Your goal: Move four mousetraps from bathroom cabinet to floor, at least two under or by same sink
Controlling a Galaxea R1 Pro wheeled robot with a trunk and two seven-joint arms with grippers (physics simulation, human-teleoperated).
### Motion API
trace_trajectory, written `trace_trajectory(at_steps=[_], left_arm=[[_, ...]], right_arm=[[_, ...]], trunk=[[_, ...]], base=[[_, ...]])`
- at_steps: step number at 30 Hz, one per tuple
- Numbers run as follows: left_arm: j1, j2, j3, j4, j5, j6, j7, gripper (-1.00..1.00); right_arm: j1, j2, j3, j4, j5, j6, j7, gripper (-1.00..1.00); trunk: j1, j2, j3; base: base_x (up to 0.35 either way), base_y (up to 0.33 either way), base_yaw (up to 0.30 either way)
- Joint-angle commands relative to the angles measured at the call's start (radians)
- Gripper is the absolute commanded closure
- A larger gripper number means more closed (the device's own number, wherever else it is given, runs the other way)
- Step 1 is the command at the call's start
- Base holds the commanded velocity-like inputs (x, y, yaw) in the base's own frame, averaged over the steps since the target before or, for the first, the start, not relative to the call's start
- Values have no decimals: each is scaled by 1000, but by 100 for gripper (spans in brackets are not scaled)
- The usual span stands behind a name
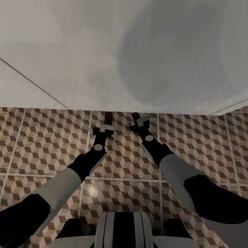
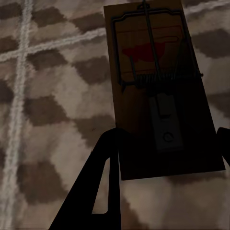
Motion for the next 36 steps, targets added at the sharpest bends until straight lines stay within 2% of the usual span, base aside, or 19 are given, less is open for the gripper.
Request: trace_trajectory(at_steps=[1, 35, 36], left_arm=[[-1, 0, -7, 5, 9, -11, 7, 100], [-1, 0, -5, 28, 9, -29, 7, 100], [-1, 0, -5, 28, 9, -29, 7, -100]], right_arm=[[-1, 0, 4, 2, 10, 0, -9, -100], [-1, 0, 4, 19, 10, -1, -9, -100], [-1, 0, 4, 19, 10, -1, -9, -100]], trunk=[[0, 0, 0], [0, 0, 0], [0, 0, 0]], base=[[0, 0, 0], [0, 0, 0], [0, 0, 0]])
